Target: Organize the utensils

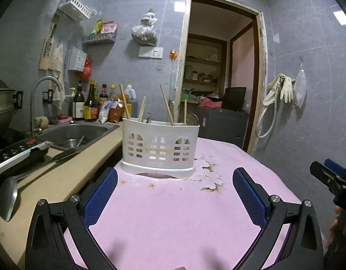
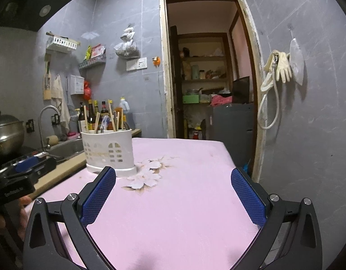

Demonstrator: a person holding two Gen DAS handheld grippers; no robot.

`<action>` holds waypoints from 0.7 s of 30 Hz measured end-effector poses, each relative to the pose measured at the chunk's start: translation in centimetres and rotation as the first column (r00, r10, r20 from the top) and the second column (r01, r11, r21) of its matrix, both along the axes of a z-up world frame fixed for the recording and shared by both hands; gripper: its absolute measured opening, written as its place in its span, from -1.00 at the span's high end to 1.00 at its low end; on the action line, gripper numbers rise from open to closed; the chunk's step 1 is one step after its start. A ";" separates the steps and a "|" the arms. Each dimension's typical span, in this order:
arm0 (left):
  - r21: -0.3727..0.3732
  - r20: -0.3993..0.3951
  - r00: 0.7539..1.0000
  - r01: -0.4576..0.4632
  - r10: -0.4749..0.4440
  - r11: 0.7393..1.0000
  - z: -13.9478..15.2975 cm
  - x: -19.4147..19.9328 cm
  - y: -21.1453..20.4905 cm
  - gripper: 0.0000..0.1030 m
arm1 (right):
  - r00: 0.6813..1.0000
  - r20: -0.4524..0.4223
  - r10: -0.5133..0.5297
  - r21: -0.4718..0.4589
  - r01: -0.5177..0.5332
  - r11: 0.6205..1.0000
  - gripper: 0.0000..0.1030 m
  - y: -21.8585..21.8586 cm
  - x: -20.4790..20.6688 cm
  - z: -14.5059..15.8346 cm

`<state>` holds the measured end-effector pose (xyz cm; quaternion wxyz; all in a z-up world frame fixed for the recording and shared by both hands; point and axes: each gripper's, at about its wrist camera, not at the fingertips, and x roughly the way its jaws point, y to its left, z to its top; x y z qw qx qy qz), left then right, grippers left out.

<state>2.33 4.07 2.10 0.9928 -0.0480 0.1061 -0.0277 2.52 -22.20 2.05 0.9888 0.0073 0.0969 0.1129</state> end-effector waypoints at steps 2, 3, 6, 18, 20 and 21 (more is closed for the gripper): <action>0.016 0.005 1.000 -0.015 0.015 1.000 -0.4 -0.5 -0.2 -0.95 | 1.000 0.015 -0.010 -0.010 0.010 1.000 -1.00 0.1 -0.4 -0.2; 0.020 0.006 1.000 -0.019 0.019 1.000 -0.5 -0.8 -0.2 -0.95 | 1.000 0.026 -0.015 -0.019 0.016 1.000 -1.00 0.2 -0.6 -0.3; 0.013 0.009 0.999 -0.036 0.036 0.999 -1.0 -1.2 0.1 -0.95 | 0.997 0.062 -0.041 -0.042 0.044 0.998 -1.00 0.3 -1.2 -0.6; -0.017 0.021 0.994 -0.108 0.108 0.994 -2.1 -2.1 0.9 -0.95 | 0.993 0.095 -0.068 -0.048 0.073 0.996 -1.00 0.3 -1.4 -1.0; -0.014 0.016 0.994 -0.106 0.106 0.994 -2.2 -2.1 0.9 -0.95 | 0.994 0.090 -0.067 -0.046 0.072 0.996 -1.00 0.2 -1.4 -1.0; -0.014 0.015 0.994 -0.105 0.105 0.994 -2.2 -2.1 0.9 -0.95 | 0.994 0.089 -0.067 -0.046 0.071 0.996 -1.00 0.1 -1.4 -1.0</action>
